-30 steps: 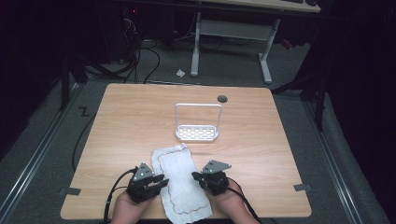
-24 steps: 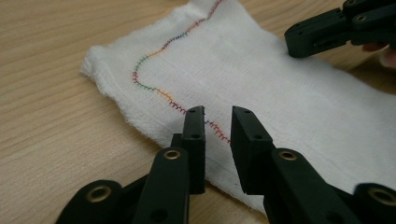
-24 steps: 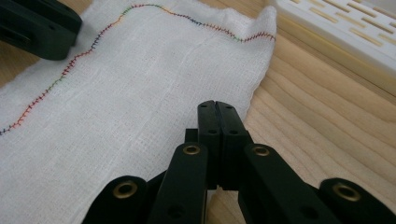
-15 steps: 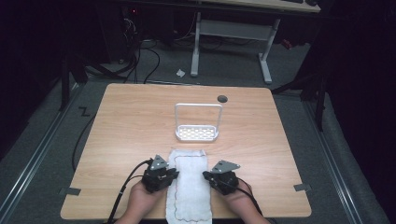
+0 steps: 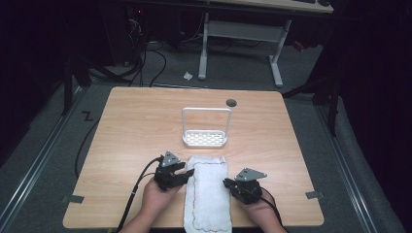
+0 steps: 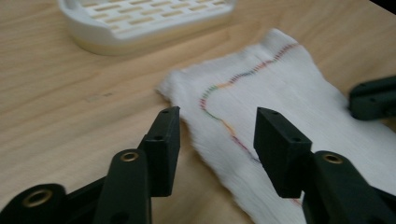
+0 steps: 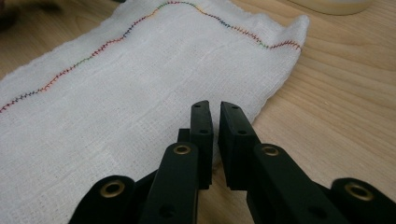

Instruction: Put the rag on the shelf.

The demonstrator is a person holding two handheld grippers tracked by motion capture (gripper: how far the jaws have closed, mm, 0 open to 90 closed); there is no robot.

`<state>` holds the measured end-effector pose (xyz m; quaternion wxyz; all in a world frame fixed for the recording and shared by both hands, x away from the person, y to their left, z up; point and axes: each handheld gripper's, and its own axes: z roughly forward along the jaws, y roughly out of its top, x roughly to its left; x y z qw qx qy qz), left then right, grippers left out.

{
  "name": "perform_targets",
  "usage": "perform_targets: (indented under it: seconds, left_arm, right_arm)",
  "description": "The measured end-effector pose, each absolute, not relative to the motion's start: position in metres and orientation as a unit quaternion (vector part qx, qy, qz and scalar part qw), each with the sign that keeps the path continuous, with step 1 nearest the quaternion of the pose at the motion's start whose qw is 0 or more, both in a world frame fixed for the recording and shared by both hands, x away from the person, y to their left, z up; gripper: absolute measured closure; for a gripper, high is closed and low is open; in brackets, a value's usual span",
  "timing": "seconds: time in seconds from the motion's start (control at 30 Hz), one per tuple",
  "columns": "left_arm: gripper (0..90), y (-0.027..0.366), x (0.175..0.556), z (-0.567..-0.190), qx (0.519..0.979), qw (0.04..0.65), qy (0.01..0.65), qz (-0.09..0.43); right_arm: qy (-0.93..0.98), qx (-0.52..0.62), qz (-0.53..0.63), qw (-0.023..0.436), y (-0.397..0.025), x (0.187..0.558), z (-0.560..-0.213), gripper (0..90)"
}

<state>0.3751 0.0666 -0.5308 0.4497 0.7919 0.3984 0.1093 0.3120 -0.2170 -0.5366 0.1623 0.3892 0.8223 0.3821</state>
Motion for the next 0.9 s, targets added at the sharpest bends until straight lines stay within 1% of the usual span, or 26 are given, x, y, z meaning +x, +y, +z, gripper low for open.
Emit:
perform_targets:
  seconds: [0.03,0.13,0.2,0.27,0.4,0.43,0.47,0.5,0.53,0.57,0.6,0.63,0.67,0.77,0.83,0.87,0.9]
  left_arm:
    - [44.3,0.068,0.382,-0.535,0.784,0.453,0.413,0.101]
    - [43.3,0.069,0.389,-0.54,0.777,0.452,0.429,0.09]
    - [43.3,0.07,0.393,-0.541,0.772,0.455,0.435,0.087]
    - [43.1,0.065,0.397,-0.54,0.78,0.446,0.429,0.089]
    - [46.5,0.055,0.401,-0.539,0.79,0.436,0.42,0.096]
    - [47.8,0.053,0.402,-0.539,0.79,0.434,0.421,0.099]
    - [53.1,0.048,0.402,-0.54,0.79,0.433,0.42,0.111]
    - [56.0,0.048,0.402,-0.54,0.79,0.433,0.42,0.111]
    - [56.0,0.046,0.402,-0.54,0.791,0.431,0.419,0.116]
    - [59.3,0.045,0.402,-0.54,0.792,0.428,0.418,0.121]
    - [64.0,0.044,0.402,-0.54,0.793,0.426,0.419,0.122]
    - [73.1,0.044,0.402,-0.54,0.79,0.427,0.423,0.119]
    - [77.0,0.045,0.402,-0.54,0.791,0.428,0.423,0.113]
    - [81.2,0.045,0.401,-0.54,0.791,0.429,0.422,0.109]
    - [81.5,0.045,0.401,-0.54,0.791,0.429,0.422,0.108]
    - [81.5,0.045,0.401,-0.541,0.791,0.429,0.422,0.108]
    - [81.8,0.045,0.401,-0.54,0.792,0.429,0.422,0.108]
  right_arm:
    - [0.823,0.387,0.381,0.166,-0.216,0.313,-0.537,84.3]
    - [0.825,0.384,0.379,0.171,-0.215,0.313,-0.537,84.2]
    - [0.825,0.382,0.379,0.172,-0.214,0.313,-0.537,84.2]
    - [0.825,0.383,0.38,0.17,-0.215,0.313,-0.537,84.2]
    - [0.824,0.383,0.383,0.167,-0.215,0.314,-0.537,84.2]
    - [0.824,0.383,0.383,0.168,-0.215,0.314,-0.537,84.2]
    - [0.824,0.384,0.383,0.166,-0.215,0.314,-0.537,84.2]
    - [0.824,0.384,0.384,0.165,-0.215,0.314,-0.537,84.2]
    - [0.824,0.384,0.384,0.165,-0.215,0.314,-0.537,84.2]
    - [0.824,0.383,0.384,0.165,-0.215,0.314,-0.538,84.2]
    - [0.824,0.382,0.384,0.165,-0.215,0.314,-0.538,84.1]
    - [0.825,0.381,0.384,0.167,-0.215,0.314,-0.538,83.9]
    - [0.825,0.38,0.384,0.167,-0.215,0.314,-0.538,83.7]
    - [0.826,0.378,0.388,0.158,-0.216,0.315,-0.538,80.1]
    - [0.825,0.378,0.393,0.149,-0.216,0.316,-0.538,75.0]
    - [0.825,0.378,0.393,0.149,-0.216,0.316,-0.538,75.0]
    - [0.825,0.376,0.395,0.149,-0.216,0.316,-0.539,73.0]
